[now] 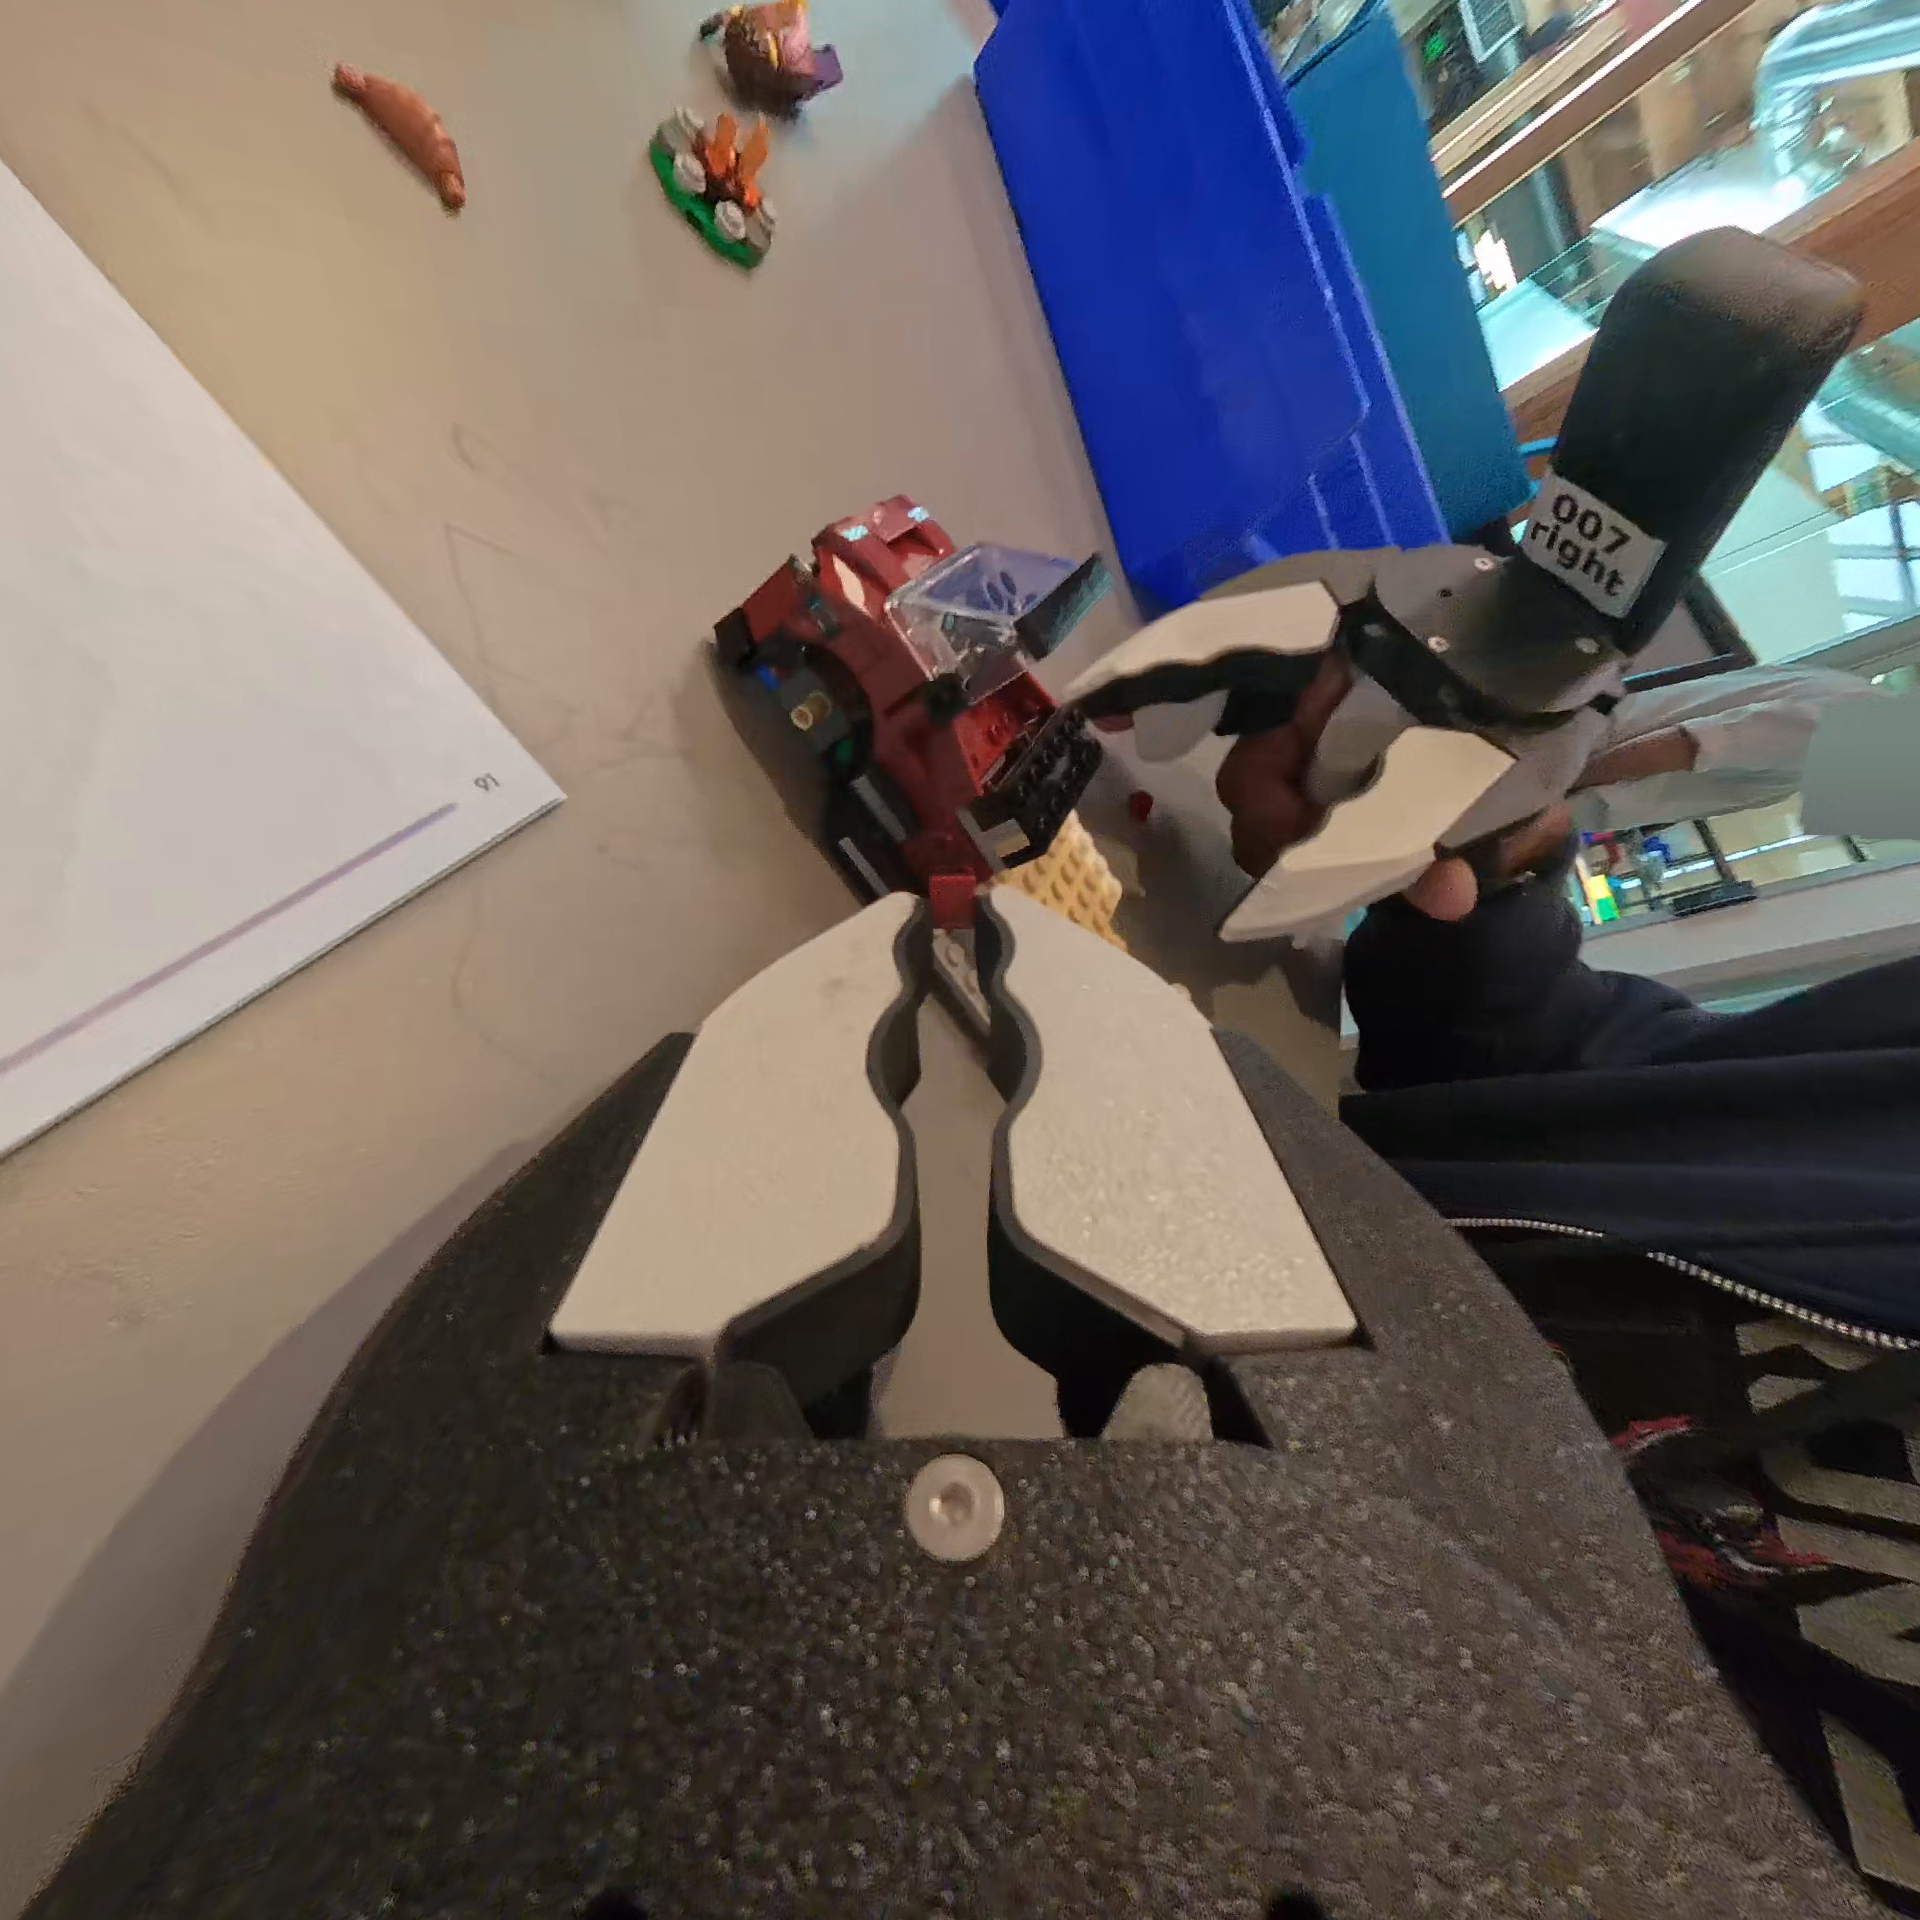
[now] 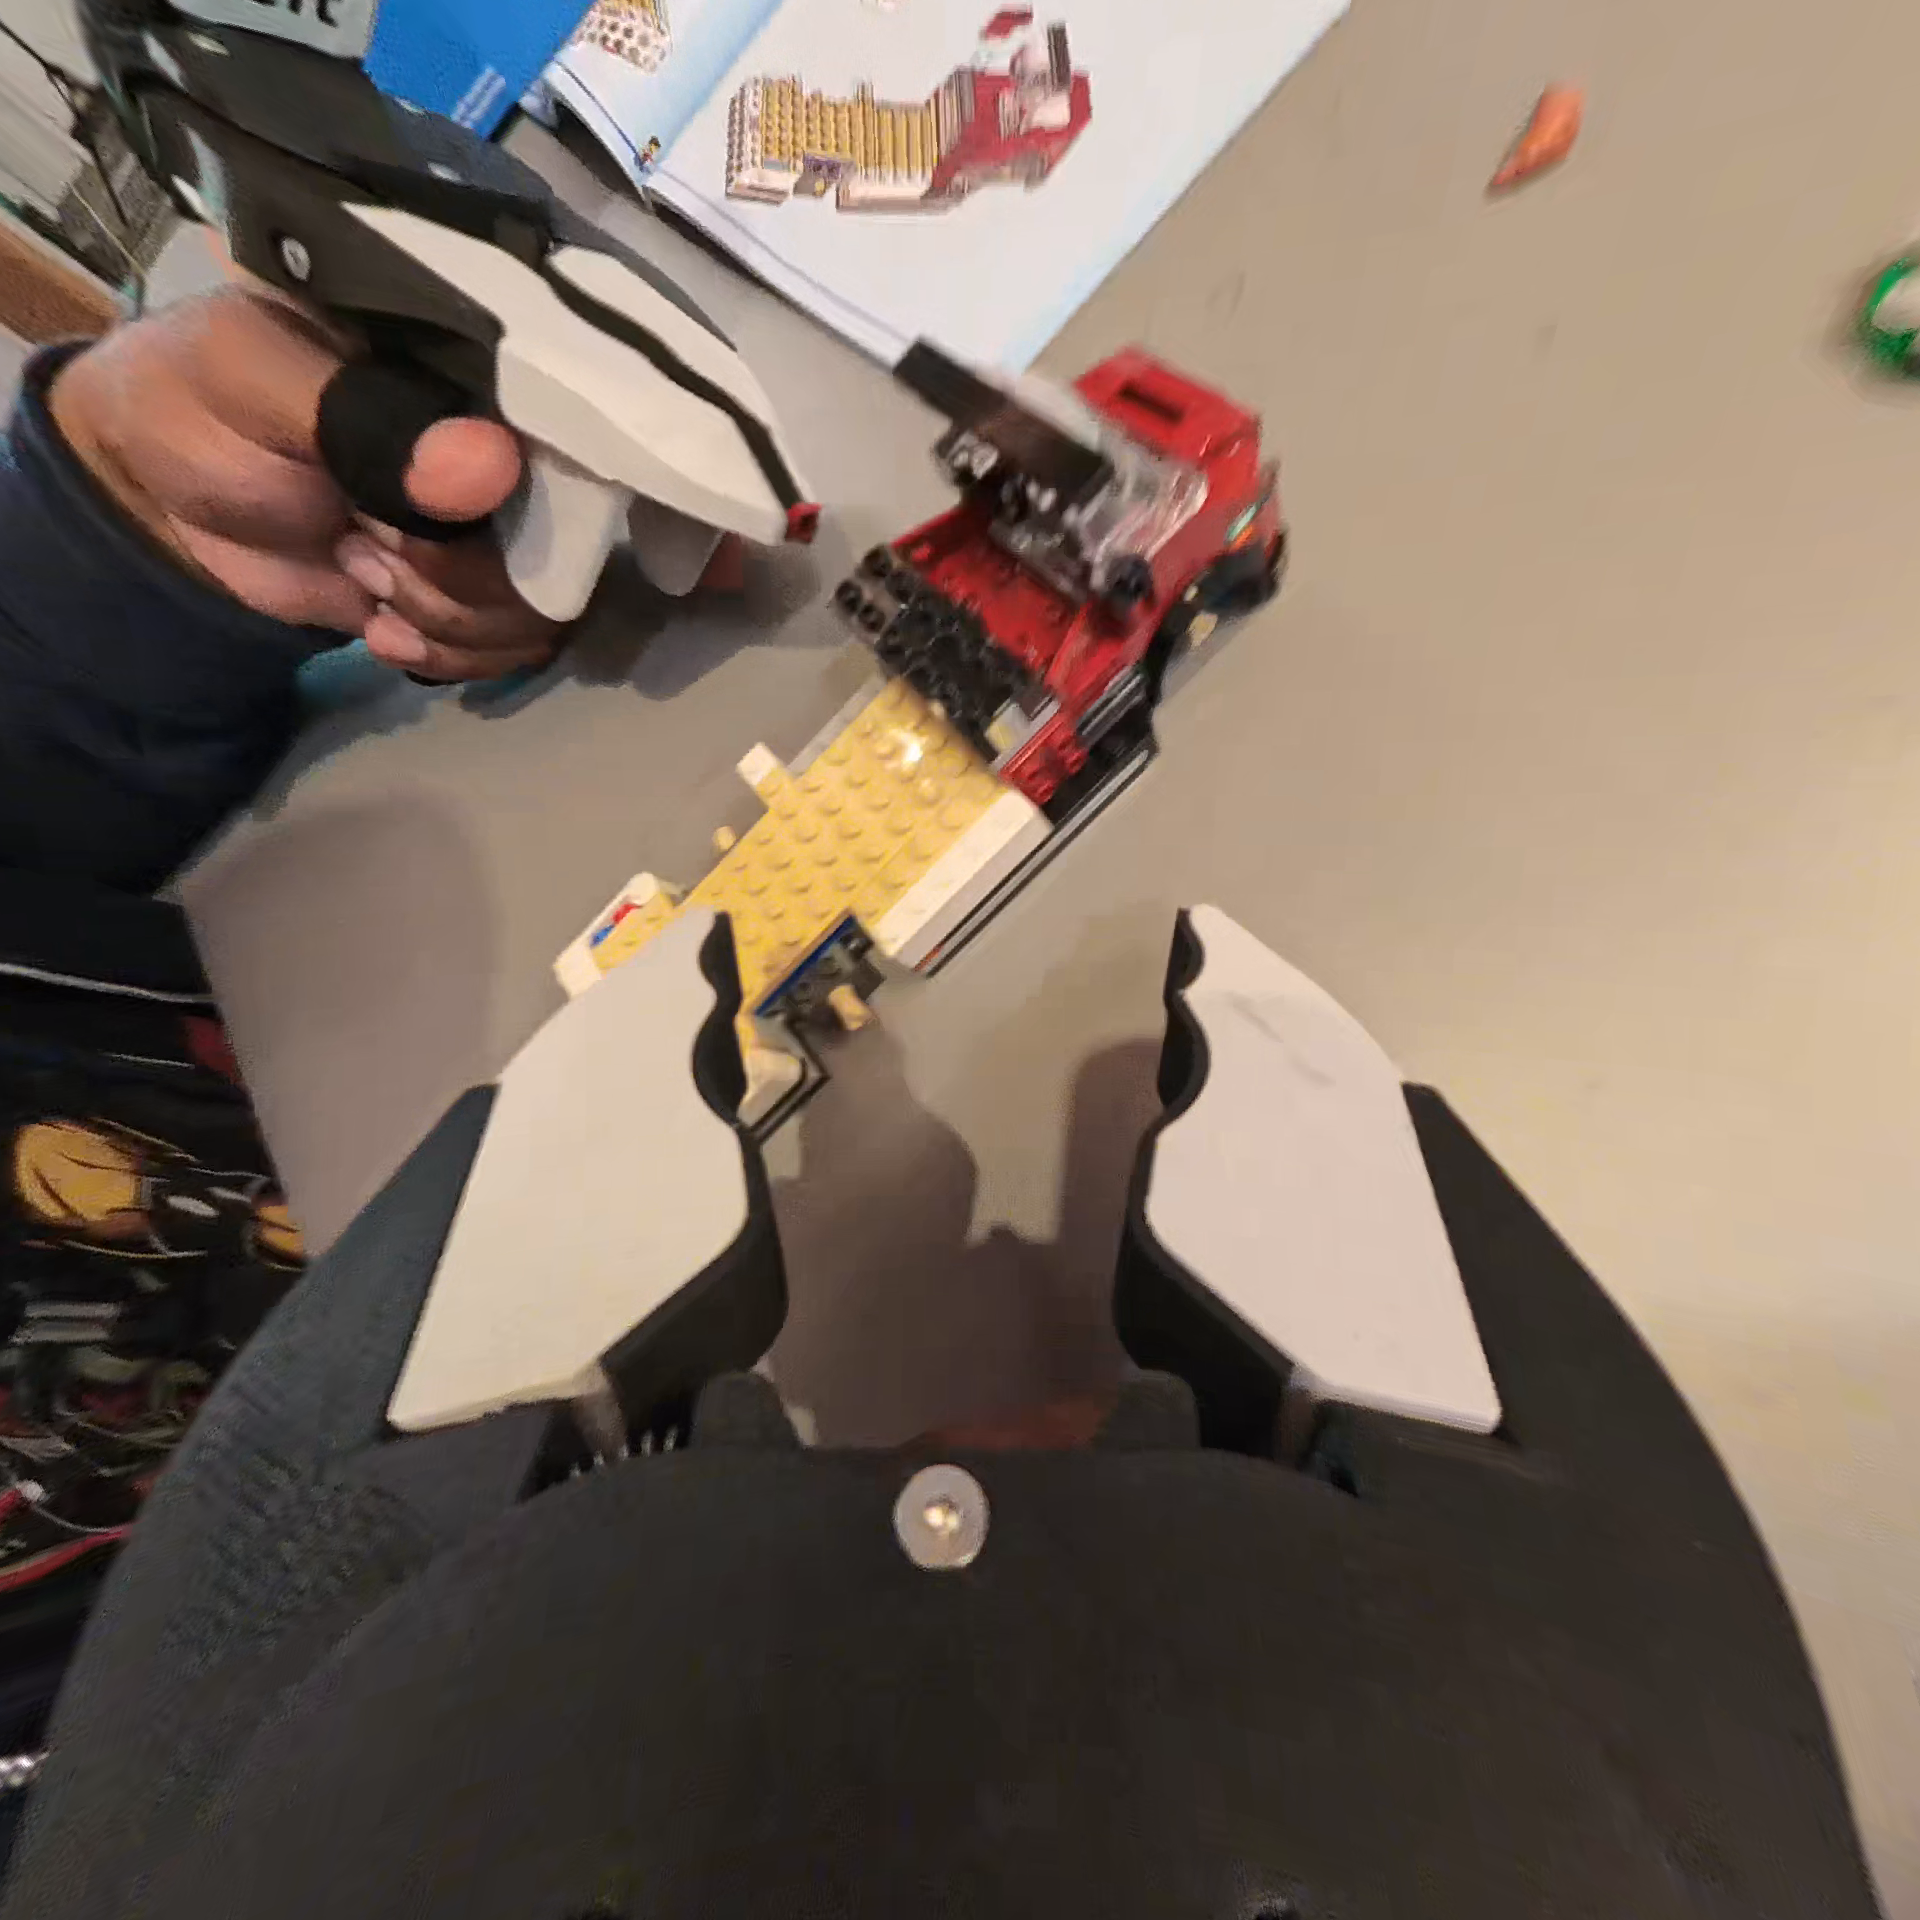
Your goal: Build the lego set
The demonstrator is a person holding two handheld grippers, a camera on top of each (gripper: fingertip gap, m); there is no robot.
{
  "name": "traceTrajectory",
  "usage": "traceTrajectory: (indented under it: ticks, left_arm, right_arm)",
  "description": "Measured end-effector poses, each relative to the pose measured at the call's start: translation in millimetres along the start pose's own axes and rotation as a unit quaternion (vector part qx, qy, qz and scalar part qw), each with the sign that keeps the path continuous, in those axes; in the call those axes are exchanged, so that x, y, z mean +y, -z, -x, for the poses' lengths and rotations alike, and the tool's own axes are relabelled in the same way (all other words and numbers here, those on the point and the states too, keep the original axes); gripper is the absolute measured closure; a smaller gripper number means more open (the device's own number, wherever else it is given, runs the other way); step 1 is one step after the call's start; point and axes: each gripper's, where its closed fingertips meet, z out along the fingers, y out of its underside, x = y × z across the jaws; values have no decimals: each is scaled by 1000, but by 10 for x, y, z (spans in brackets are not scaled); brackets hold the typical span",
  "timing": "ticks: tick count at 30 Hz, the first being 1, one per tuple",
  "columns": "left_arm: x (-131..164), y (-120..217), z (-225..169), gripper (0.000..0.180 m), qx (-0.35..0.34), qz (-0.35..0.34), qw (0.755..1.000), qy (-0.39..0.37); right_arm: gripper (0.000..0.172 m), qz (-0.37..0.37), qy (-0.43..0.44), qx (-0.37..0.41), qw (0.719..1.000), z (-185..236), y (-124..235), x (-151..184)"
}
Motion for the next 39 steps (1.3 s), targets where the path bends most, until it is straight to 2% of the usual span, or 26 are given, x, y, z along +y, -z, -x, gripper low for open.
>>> traceTrajectory:
  ticks: [7,10,14,20,27,37,39]
  left_arm:
    - [175,-145,-46,173,-43,48,997,-44]
    - [224,-160,-75,173,-53,53,995,-58]
    - [288,-180,-90,173,-82,66,990,-93]
    - [331,-205,-107,173,-110,79,982,-133]
    - [352,-161,-104,173,-100,77,985,-122]
    - [407,22,-69,173,-112,80,982,-128]
    - [416,44,-62,173,-108,79,983,-123]
  right_arm:
    - [104,35,5,67,997,36,-125,55]
    - [107,62,9,56,996,97,-172,108]
    - [120,70,2,24,997,184,-219,117]
    - [118,69,-5,15,997,195,-269,63]
    - [106,48,-6,4,999,280,-302,-1]
    - [107,55,4,-35,998,502,-384,55]
    - [115,47,4,-26,999,477,-386,42]
